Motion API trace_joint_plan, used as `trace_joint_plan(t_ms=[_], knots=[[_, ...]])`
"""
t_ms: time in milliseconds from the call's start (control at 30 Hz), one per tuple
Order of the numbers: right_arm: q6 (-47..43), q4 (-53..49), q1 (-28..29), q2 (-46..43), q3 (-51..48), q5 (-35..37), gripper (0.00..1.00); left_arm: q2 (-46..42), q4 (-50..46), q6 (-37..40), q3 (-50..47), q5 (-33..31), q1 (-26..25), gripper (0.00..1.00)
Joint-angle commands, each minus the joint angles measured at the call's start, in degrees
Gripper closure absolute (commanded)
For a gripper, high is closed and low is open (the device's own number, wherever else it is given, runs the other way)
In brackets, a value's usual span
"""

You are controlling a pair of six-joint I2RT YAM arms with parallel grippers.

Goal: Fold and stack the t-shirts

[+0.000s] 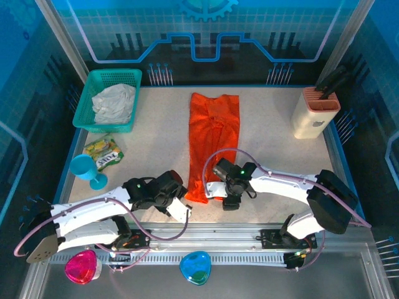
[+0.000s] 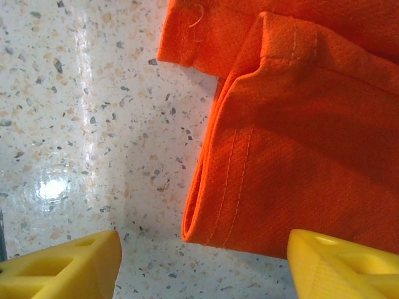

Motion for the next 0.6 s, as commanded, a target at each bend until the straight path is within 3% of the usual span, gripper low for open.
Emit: trace_joint_plan(t_ms=[0, 400, 500, 567], knots=[[1.6, 1.4, -0.1, 0.3, 0.5, -0.7, 0.29, 2.2, 2.3, 4.4, 0.1, 3.8, 1.0, 0.36], [3.3, 3.7, -0.2, 8.1, 0.9, -1.3, 0.33, 14.3, 5.0, 7.9, 5.2, 6.8, 3.3, 0.40], [3.5, 3.4, -0.5, 9.9, 1.3, -0.2, 0.37, 16.2, 6.4, 8.7, 5.7, 7.4, 3.5, 0.40], [3.8, 3.4, -1.1, 10.3, 1.3, 0.6, 0.46, 17.8, 6.8, 9.0, 6.2, 7.4, 3.6, 0.42]])
